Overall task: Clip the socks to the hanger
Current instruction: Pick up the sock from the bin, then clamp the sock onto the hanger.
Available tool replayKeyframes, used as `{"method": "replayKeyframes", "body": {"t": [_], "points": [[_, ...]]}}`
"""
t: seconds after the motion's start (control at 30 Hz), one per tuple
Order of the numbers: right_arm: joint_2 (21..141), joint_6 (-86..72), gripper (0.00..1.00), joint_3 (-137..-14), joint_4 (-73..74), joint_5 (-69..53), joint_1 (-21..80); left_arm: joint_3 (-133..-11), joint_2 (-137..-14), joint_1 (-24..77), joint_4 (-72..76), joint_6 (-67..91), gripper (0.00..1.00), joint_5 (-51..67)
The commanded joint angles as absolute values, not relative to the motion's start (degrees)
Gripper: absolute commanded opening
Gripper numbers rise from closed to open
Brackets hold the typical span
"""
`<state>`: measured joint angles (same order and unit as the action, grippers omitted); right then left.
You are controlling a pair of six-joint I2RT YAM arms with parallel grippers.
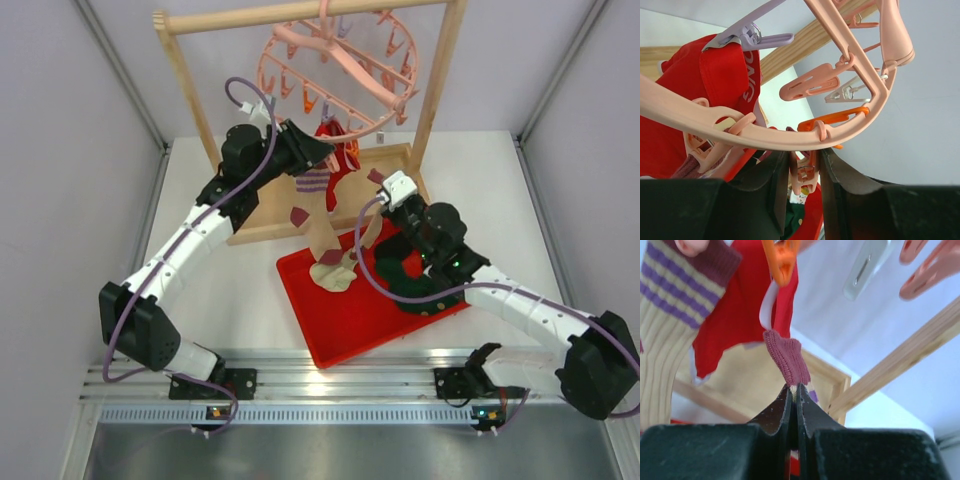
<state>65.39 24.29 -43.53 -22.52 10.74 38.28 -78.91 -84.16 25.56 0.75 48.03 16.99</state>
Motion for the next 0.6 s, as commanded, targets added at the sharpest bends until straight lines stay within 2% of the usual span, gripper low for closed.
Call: {"method": "replayKeyframes", "body": {"t": [0.0,0.37,0.57], "points": [[66.88,30.05,0.00,-42.98,-40.24,12.57,40.77,-78.48,-82.79,25.22,2.55,50.62,0.00,18.46],[71.19,34.63,0.00,-42.80,-47.54,15.98,46.23,-87.25,-87.53,25.31,-12.20,54.31,0.00,14.51],[72.86,34.72,0.00,-44.56,-47.64,17.31,47.55,-86.84,-86.84,25.31,-15.29,56.25,0.00,9.77]]}}
